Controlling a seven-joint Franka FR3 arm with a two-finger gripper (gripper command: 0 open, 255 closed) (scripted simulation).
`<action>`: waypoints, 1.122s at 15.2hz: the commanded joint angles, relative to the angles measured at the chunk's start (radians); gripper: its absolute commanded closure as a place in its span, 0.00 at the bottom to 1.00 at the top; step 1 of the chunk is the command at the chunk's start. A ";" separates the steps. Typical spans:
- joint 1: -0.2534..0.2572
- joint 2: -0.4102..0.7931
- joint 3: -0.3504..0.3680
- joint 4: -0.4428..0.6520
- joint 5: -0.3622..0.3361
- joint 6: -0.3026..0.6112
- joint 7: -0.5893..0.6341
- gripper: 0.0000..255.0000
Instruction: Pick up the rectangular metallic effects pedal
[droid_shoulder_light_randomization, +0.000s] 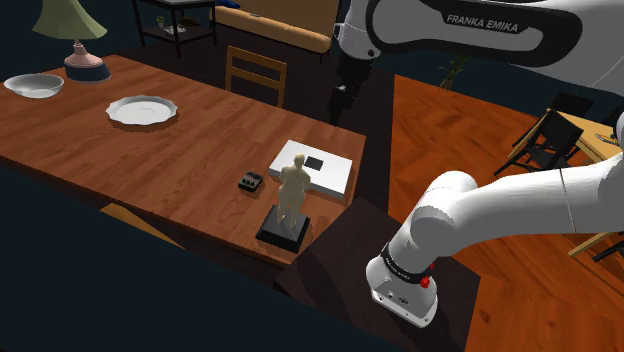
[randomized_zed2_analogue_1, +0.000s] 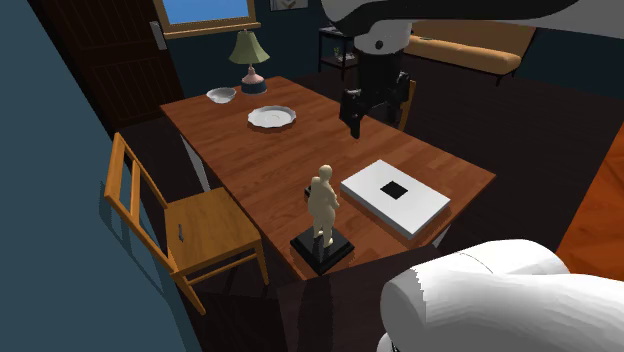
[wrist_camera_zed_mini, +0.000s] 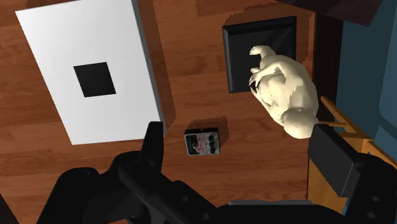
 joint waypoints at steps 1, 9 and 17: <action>0.000 0.000 0.000 0.000 0.000 0.000 0.000 0.00; -0.033 0.262 0.025 -0.013 0.091 0.225 0.200 0.00; -0.052 0.567 0.030 0.052 0.183 0.430 0.358 0.00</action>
